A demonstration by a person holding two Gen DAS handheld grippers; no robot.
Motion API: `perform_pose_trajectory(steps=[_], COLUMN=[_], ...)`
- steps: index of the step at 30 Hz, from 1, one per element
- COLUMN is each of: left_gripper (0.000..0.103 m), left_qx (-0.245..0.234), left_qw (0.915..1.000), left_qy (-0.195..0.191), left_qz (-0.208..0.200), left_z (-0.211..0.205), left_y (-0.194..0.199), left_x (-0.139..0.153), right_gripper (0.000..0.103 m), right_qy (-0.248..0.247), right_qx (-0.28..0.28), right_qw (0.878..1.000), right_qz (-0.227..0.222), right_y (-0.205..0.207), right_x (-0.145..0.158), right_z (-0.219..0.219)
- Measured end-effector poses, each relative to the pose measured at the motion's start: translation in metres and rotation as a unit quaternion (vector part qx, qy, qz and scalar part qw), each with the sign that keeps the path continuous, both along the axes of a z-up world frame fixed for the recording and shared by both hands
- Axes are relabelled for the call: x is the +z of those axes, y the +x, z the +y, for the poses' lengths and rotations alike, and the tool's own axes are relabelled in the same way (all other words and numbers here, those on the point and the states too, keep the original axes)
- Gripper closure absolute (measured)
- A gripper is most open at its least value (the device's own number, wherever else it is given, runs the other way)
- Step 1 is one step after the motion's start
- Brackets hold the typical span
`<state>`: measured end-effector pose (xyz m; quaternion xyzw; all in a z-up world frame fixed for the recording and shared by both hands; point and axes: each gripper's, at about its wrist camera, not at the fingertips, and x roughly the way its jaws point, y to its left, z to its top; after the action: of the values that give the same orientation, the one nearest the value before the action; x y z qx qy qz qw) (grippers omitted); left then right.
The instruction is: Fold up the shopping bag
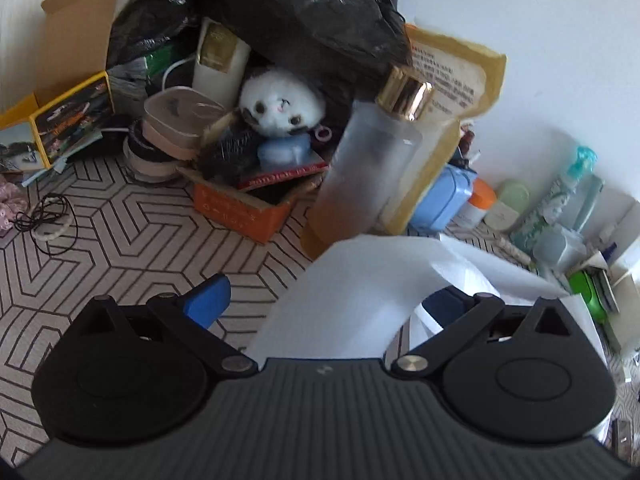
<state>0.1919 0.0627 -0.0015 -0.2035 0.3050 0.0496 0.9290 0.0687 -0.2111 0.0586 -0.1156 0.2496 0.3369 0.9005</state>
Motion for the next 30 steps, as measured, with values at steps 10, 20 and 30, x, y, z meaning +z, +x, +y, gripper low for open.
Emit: perform_pose_trajectory(steps=[10, 20, 30], left_gripper=[0.002, 0.005, 0.006], left_qx=[-0.022, -0.065, -0.078], left_qw=[0.9974, 0.9957, 0.9918], left_qy=[0.035, 0.024, 0.056], left_qz=[-0.059, -0.063, -0.085], left_z=[-0.006, -0.004, 0.016], left_y=[0.002, -0.001, -0.049], left_x=[0.017, 0.015, 0.03], right_gripper=[0.027, 0.03, 0.099], right_qy=[-0.044, -0.081, 0.021], right_qx=[0.08, 0.09, 0.098], right_qw=[0.994, 0.988, 0.979], right_qz=[0.06, 0.095, 0.175], right_y=[0.086, 0.146, 0.162], right_x=[0.03, -0.006, -0.053], right_z=[0.058, 0.116, 0.109])
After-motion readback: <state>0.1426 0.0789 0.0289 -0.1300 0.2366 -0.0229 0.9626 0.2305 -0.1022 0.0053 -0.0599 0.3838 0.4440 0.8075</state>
